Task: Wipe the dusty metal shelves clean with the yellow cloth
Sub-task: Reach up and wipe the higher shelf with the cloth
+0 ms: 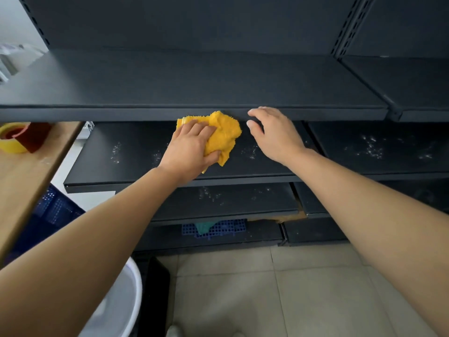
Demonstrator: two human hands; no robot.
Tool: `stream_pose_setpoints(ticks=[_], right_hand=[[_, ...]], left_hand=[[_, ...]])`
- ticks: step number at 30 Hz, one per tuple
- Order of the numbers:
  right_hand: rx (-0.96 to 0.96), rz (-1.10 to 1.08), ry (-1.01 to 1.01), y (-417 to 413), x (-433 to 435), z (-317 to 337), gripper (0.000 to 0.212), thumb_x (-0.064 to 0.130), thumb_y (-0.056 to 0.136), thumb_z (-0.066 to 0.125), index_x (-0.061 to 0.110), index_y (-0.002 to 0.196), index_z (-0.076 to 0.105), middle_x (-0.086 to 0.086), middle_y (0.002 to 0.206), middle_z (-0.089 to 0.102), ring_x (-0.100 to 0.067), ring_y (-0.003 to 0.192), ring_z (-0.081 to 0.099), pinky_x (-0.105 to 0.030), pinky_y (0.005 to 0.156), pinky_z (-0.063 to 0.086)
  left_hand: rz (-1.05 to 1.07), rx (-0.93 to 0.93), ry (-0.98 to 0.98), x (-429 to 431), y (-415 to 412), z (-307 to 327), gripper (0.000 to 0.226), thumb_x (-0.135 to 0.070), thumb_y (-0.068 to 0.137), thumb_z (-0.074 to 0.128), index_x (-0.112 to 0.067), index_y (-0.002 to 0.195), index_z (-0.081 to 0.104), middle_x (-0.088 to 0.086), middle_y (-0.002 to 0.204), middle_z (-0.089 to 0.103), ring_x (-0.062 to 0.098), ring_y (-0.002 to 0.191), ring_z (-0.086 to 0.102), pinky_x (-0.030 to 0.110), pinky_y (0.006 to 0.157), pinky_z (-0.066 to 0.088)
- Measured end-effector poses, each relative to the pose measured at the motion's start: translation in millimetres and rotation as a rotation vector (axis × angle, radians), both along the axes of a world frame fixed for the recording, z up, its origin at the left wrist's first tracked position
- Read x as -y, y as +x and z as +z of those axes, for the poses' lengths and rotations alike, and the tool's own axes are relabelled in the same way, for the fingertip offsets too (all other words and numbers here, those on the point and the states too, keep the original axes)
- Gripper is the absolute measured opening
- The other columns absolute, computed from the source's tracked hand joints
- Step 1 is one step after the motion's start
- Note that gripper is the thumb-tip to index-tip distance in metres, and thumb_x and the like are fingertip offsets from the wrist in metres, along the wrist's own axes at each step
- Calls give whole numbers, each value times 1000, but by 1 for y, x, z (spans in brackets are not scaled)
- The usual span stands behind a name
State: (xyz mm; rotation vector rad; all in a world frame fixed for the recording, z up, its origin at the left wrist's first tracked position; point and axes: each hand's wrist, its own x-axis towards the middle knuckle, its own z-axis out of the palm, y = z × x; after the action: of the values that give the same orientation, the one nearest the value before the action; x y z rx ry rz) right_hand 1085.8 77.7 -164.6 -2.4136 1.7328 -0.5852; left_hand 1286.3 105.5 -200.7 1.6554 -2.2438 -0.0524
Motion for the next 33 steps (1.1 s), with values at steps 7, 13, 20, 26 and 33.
stream_pose_setpoints(ticks=[7, 13, 20, 26, 33], right_hand=[[-98, 67, 169, 17, 4, -59, 45, 31, 101, 39, 10, 140, 41, -5, 148, 41, -18, 142, 26, -33, 114, 23], [-122, 48, 268, 57, 30, -118, 48, 32, 101, 38, 8, 142, 39, -7, 150, 37, -21, 144, 23, -33, 116, 19], [-98, 52, 313, 111, 56, -176, 50, 33, 102, 36, 6, 143, 35, -8, 152, 34, -22, 145, 19, -32, 117, 15], [-115, 28, 327, 146, 77, -208, 53, 36, 102, 31, 8, 147, 28, -8, 157, 23, -21, 147, 12, -33, 120, 10], [-155, -22, 319, 162, 95, -231, 59, 41, 101, 28, 10, 150, 17, -7, 160, 9, -20, 148, 2, -36, 121, 3]], left_hand=[[297, -301, 210, -14, 37, -61, 50, -37, 88, 57, -12, 129, 46, 10, 126, 52, 32, 115, 48, 46, 98, 39], [439, -290, 241, 3, 84, -123, 56, -39, 92, 51, -11, 138, 38, 13, 129, 50, 34, 118, 46, 45, 102, 33], [580, -243, 80, 40, 158, -171, 57, -39, 93, 48, -8, 139, 35, 16, 137, 46, 35, 125, 40, 45, 110, 23], [760, -218, 129, 77, 245, -197, 64, -40, 94, 45, -9, 146, 23, 16, 150, 28, 33, 140, 21, 49, 115, 12], [680, -90, 449, 126, 260, -219, 78, -59, 90, 38, -23, 151, 5, 6, 159, 4, 30, 145, -2, 50, 117, -2]])
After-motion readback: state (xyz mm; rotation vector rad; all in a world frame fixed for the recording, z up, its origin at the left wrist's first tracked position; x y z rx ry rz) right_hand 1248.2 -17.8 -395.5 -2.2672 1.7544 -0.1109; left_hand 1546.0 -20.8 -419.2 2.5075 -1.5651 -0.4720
